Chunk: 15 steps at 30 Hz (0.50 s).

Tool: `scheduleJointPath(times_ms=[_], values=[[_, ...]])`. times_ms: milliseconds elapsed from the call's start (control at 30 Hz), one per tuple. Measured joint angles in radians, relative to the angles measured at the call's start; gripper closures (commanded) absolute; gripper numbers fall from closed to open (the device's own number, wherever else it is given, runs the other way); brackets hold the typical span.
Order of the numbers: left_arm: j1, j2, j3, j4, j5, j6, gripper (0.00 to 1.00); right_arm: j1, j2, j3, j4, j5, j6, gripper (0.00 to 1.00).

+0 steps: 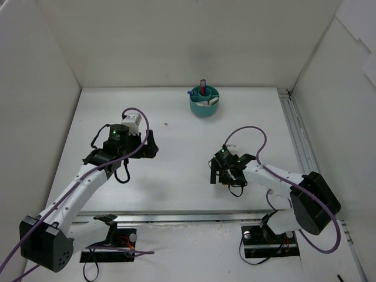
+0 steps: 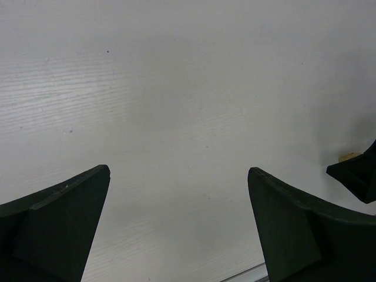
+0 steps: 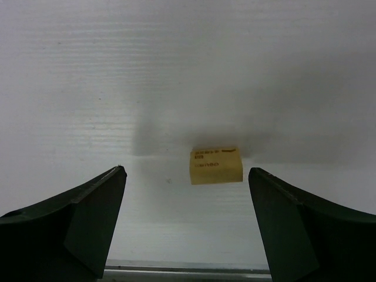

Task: Sort the stationery into containers
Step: Pick up the stationery from the center of the board.

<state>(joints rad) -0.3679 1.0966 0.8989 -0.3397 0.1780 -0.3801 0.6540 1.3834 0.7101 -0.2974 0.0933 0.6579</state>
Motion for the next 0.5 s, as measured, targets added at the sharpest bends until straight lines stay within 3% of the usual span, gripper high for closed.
scheduleJointPath(times_ms=[100, 200, 233, 500], values=[[-0.004, -0.009, 0.0, 0.0, -0.003, 0.0, 0.0, 0.014, 0.017, 0.0, -0.042, 0.042, 0.044, 0.27], [-0.005, -0.01, 0.0, -0.001, -0.007, 0.0, 0.0, 0.022, 0.03, 0.0, -0.066, 0.077, 0.072, 0.53], [-0.004, -0.01, 0.0, -0.001, -0.008, 0.0, 0.0, 0.024, 0.033, 0.0, -0.071, 0.088, 0.081, 0.66], [-0.005, -0.01, 0.0, 0.0, -0.024, 0.0, 0.0, 0.041, 0.04, 0.034, -0.093, 0.143, 0.086, 0.86]])
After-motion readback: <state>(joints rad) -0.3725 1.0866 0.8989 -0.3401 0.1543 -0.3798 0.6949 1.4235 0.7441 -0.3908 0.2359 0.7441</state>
